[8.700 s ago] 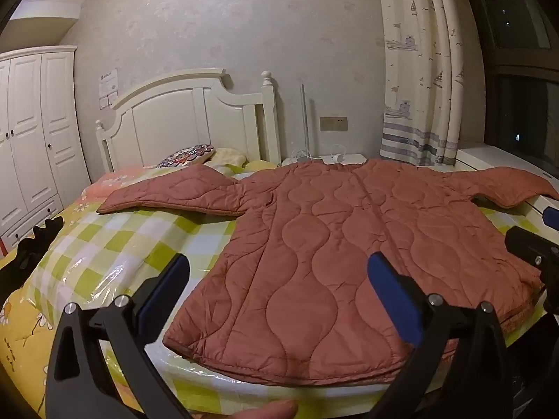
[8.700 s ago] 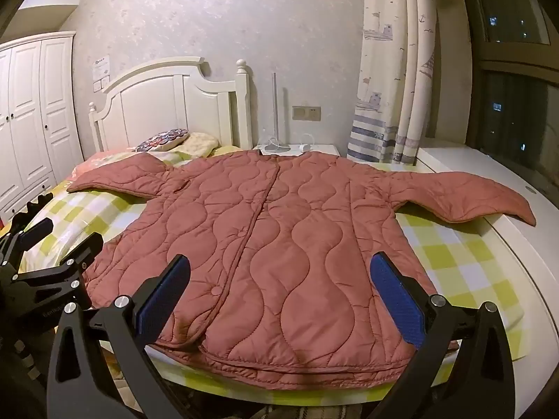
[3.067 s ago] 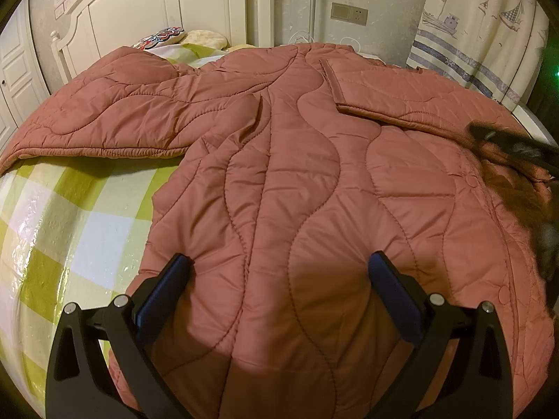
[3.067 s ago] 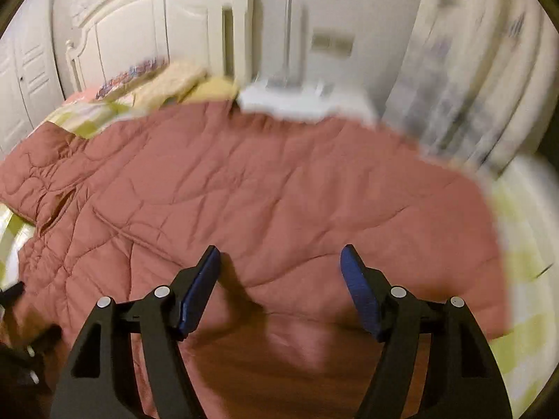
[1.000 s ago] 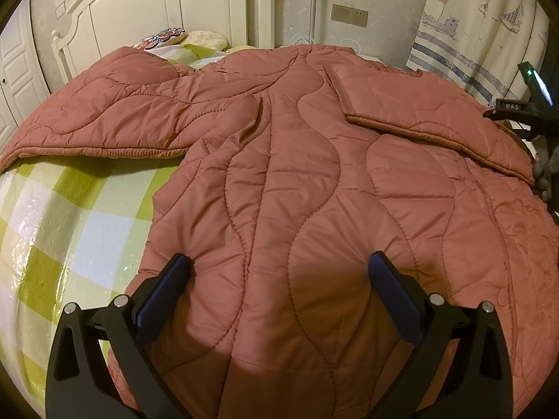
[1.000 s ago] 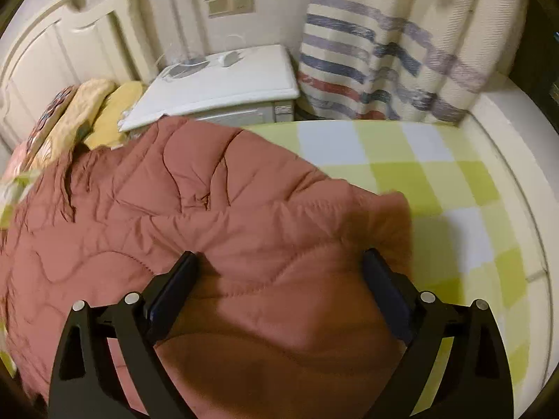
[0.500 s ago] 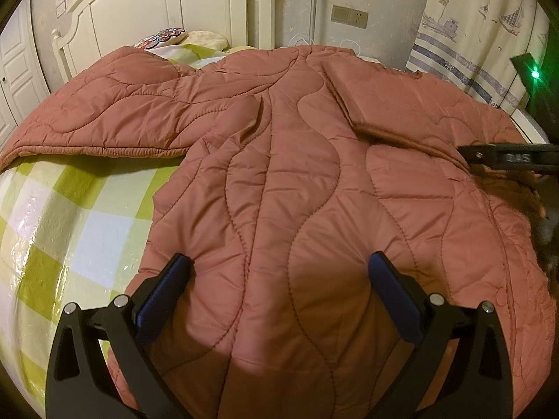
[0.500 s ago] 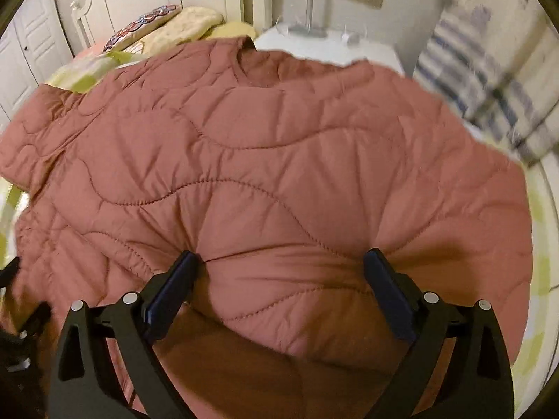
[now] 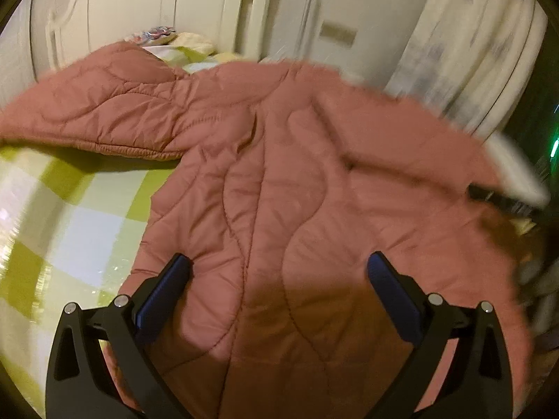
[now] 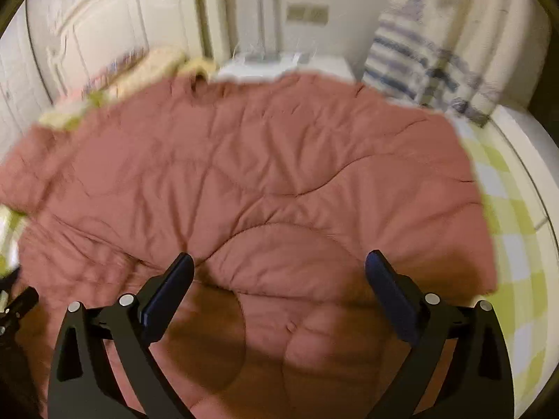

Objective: Fold large clothes
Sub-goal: 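Grasp the other sleeve with the left gripper and fold it across the body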

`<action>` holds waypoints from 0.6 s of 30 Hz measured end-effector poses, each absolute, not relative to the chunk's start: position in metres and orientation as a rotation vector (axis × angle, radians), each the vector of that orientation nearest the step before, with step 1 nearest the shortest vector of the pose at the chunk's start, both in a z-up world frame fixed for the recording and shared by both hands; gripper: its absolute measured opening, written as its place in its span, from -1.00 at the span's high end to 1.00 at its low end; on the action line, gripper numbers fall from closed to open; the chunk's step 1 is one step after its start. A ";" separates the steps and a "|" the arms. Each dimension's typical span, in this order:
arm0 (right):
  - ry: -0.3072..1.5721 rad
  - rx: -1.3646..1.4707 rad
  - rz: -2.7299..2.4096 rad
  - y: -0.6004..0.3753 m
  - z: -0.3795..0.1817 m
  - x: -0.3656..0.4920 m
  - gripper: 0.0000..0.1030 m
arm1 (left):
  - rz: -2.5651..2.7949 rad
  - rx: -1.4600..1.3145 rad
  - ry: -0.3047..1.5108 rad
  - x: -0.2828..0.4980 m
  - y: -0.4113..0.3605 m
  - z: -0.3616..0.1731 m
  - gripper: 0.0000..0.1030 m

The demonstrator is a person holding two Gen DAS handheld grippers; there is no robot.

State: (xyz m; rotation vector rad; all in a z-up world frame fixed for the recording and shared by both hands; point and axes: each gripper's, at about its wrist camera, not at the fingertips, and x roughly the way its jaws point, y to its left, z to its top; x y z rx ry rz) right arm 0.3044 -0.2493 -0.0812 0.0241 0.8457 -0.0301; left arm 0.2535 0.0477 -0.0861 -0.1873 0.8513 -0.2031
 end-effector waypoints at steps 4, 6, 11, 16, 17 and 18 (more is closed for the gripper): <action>0.782 0.082 -0.148 -0.283 -0.080 0.292 -0.87 | -0.157 -0.582 0.664 0.234 0.142 -0.072 -0.96; 0.860 0.111 -0.161 -0.300 -0.101 0.299 -0.87 | -0.048 -0.681 0.664 0.240 0.190 -0.076 -0.96; 0.779 0.204 -0.136 -0.312 -0.098 0.299 -0.87 | 0.091 -0.918 0.574 0.259 0.291 -0.077 -0.94; 0.678 0.274 -0.103 -0.320 -0.090 0.280 -0.87 | 0.227 -0.935 0.550 0.306 0.350 -0.070 -0.54; 0.660 0.302 -0.095 -0.324 -0.089 0.277 -0.87 | 0.251 -0.970 0.552 0.313 0.360 -0.072 -0.37; 0.647 0.319 -0.089 -0.326 -0.087 0.269 -0.87 | 0.257 -1.005 0.557 0.319 0.367 -0.070 0.15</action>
